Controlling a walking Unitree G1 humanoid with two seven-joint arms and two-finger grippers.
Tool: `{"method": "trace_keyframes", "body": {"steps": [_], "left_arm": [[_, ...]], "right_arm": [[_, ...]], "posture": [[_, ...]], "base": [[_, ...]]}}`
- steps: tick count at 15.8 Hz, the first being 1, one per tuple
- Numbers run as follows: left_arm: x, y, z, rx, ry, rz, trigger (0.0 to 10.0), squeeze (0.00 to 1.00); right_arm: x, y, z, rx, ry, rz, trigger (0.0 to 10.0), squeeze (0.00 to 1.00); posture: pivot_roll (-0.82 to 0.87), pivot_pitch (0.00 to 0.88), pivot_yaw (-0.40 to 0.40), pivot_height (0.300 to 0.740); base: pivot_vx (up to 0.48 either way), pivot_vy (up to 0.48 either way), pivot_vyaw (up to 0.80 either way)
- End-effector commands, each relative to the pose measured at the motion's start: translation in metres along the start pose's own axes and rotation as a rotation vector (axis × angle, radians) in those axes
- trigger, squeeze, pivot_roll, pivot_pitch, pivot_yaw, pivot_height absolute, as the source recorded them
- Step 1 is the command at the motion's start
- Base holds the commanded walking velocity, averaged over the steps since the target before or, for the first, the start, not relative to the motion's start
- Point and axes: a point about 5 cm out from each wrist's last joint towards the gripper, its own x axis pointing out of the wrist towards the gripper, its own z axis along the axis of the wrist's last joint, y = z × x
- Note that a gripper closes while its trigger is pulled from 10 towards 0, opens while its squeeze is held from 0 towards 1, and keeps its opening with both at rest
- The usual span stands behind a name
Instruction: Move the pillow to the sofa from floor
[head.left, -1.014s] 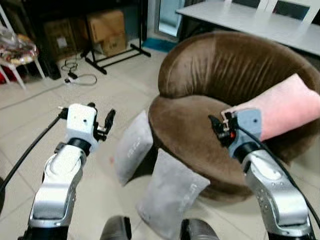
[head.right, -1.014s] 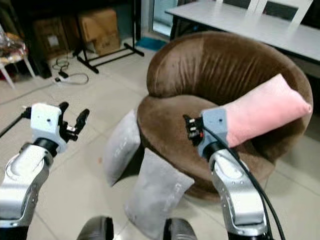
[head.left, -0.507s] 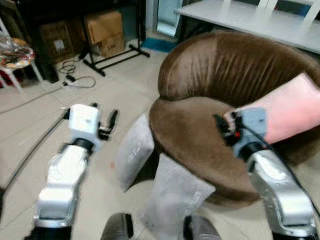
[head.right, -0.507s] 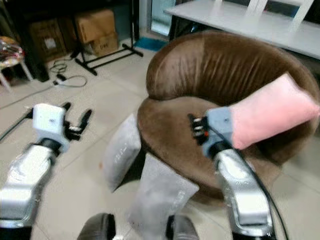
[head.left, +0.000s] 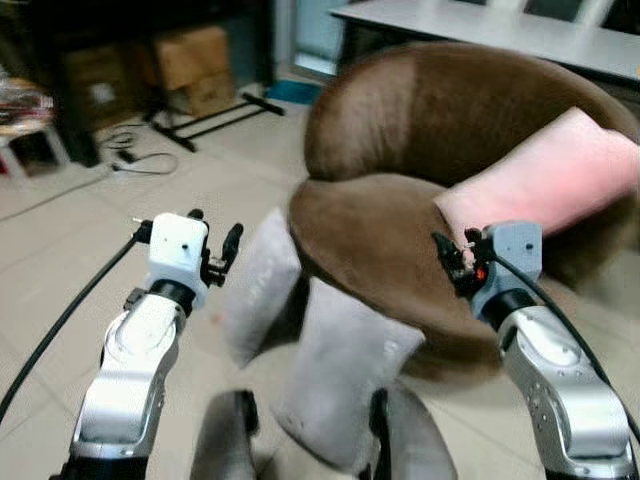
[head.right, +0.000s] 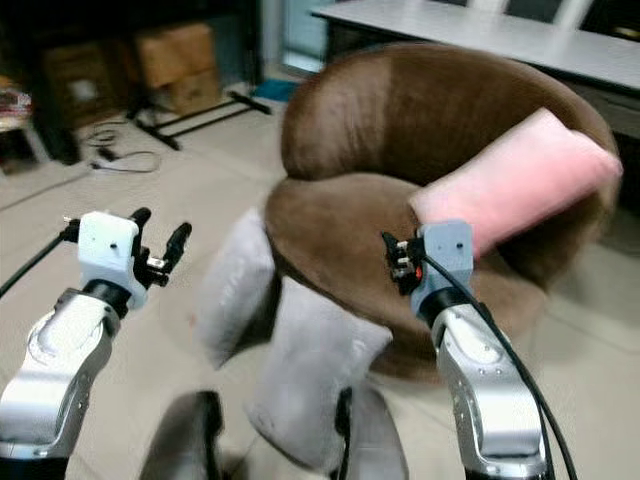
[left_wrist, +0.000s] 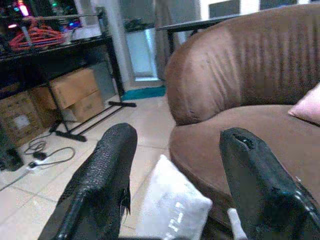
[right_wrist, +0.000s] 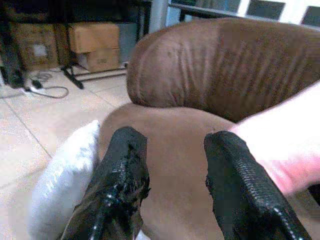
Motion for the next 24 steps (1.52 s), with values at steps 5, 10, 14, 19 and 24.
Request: {"method": "trace_keyframes", "body": {"steps": [5,10,14,19,24], "left_arm": [[-0.0042,0.0025,-0.0056,0.011,0.019,0.015,10.0,0.00],[-0.0049,0.0030,-0.0049,-0.006,0.009,0.006,10.0,0.00],[-0.0047,0.0034,-0.0049,-0.007,0.008,0.005,10.0,0.00],[-0.0040,0.0035,-0.0045,-0.010,-0.002,0.013,10.0,0.00],[-0.0036,0.0022,-0.0072,0.020,0.012,0.006,10.0,0.00]], "right_arm": [[0.0049,0.0041,0.0039,-0.036,-0.005,0.020,10.0,0.00],[0.0072,0.0048,0.0029,-0.080,0.020,0.009,10.0,0.00],[0.0066,0.0035,0.0028,-0.048,0.017,-0.012,10.0,0.00],[0.0067,0.0023,0.0030,-0.055,0.020,0.004,10.0,0.00],[0.0043,0.0018,0.0031,-0.063,0.020,0.077,10.0,0.00]], "posture": [[-0.12,0.000,-0.036,0.481],[-0.12,0.000,-0.039,0.481],[-0.12,0.000,-0.039,0.481],[-0.12,0.000,-0.042,0.481],[-0.12,0.000,-0.040,0.451]], "base": [[0.000,0.000,0.00],[0.327,0.000,0.15],[0.429,0.000,0.53],[0.334,0.000,0.00],[0.000,0.000,0.00]]}}
